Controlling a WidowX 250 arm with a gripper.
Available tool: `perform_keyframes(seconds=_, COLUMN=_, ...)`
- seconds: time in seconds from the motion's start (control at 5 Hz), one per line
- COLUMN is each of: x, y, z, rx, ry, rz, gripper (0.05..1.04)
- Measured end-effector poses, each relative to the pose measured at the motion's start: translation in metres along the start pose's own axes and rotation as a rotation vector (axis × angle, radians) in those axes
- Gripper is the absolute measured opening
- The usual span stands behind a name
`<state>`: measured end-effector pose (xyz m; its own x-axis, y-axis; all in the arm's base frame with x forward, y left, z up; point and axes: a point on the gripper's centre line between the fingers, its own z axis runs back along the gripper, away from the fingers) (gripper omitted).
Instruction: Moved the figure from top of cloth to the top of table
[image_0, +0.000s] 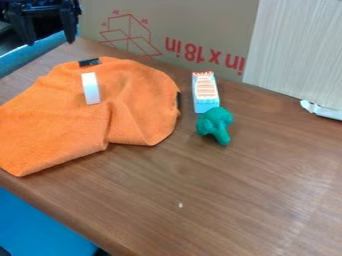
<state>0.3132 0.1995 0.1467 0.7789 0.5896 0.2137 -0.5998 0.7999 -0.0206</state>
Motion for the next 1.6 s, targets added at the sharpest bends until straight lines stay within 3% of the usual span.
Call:
perform_keyframes(seconds=0.2, x=-0.004, y=-0.001, z=-0.014, rx=-0.001, ry=0.040, rz=0.010, gripper=1.000)
perform_keyframes(seconds=0.8, x=-0.016, y=-0.017, z=-0.044, rx=-0.027, ry=0.005, rz=0.166, gripper=1.001)
perform_keyframes(seconds=1.0, x=-0.016, y=-0.025, z=-0.051, rx=-0.031, ry=-0.007, rz=0.180, gripper=1.001)
perform_keyframes(seconds=1.4, x=-0.017, y=-0.036, z=-0.062, rx=-0.034, ry=0.017, rz=0.220, gripper=1.000)
perform_keyframes(seconds=1.6, x=-0.013, y=-0.040, z=-0.062, rx=-0.040, ry=-0.014, rz=0.235, gripper=1.000)
